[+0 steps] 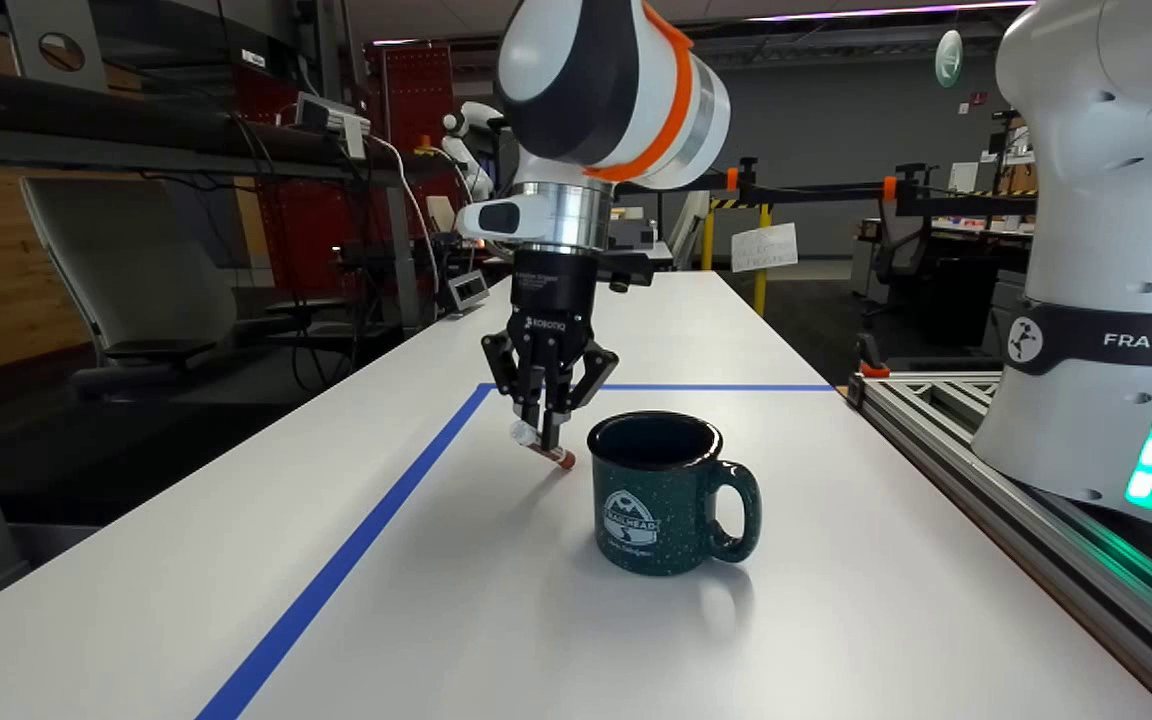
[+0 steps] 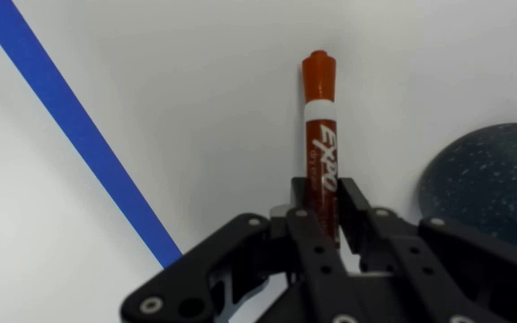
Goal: Remove the marker from the mug and place it on the table
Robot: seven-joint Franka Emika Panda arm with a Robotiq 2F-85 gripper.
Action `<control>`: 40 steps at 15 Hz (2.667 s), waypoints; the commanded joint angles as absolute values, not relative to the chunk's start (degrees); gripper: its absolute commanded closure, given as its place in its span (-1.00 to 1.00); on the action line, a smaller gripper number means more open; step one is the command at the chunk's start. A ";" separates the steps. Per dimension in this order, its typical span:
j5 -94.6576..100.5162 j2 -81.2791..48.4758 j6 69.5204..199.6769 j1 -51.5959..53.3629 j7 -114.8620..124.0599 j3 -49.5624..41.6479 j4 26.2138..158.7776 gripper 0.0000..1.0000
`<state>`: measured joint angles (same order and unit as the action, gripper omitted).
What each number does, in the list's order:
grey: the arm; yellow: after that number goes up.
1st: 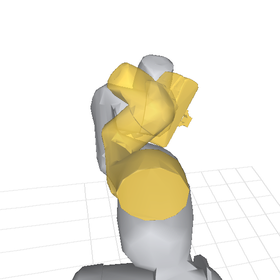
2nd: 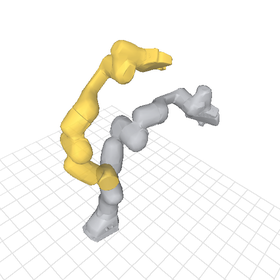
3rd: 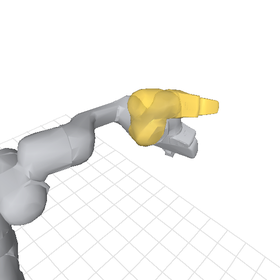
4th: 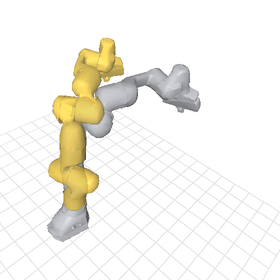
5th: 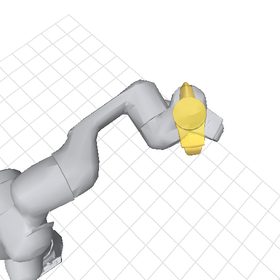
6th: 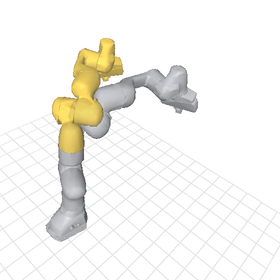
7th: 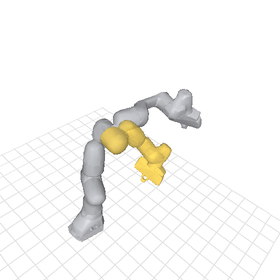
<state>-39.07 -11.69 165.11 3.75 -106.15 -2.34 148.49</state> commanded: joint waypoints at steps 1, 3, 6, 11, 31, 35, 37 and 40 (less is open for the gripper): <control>-42.43 -15.59 161.85 2.12 -106.66 -1.42 143.89 0.90; -45.30 -16.40 159.49 0.90 -108.22 -0.38 142.17 0.90; -49.36 -17.43 155.76 -0.91 -111.38 1.10 140.26 0.90; -54.60 -14.85 152.17 -2.74 -116.50 2.96 140.97 -0.32; -26.16 8.56 162.85 -4.27 -52.78 5.71 160.02 -1.00; -11.56 11.97 151.50 -12.61 -35.35 11.26 157.89 -1.00; -8.52 15.03 145.82 -6.28 -28.77 6.18 157.12 -1.00; -11.12 20.33 144.42 -1.32 -25.38 3.73 159.86 -1.00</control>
<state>-11.40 13.07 147.02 -6.38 -30.56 6.70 156.79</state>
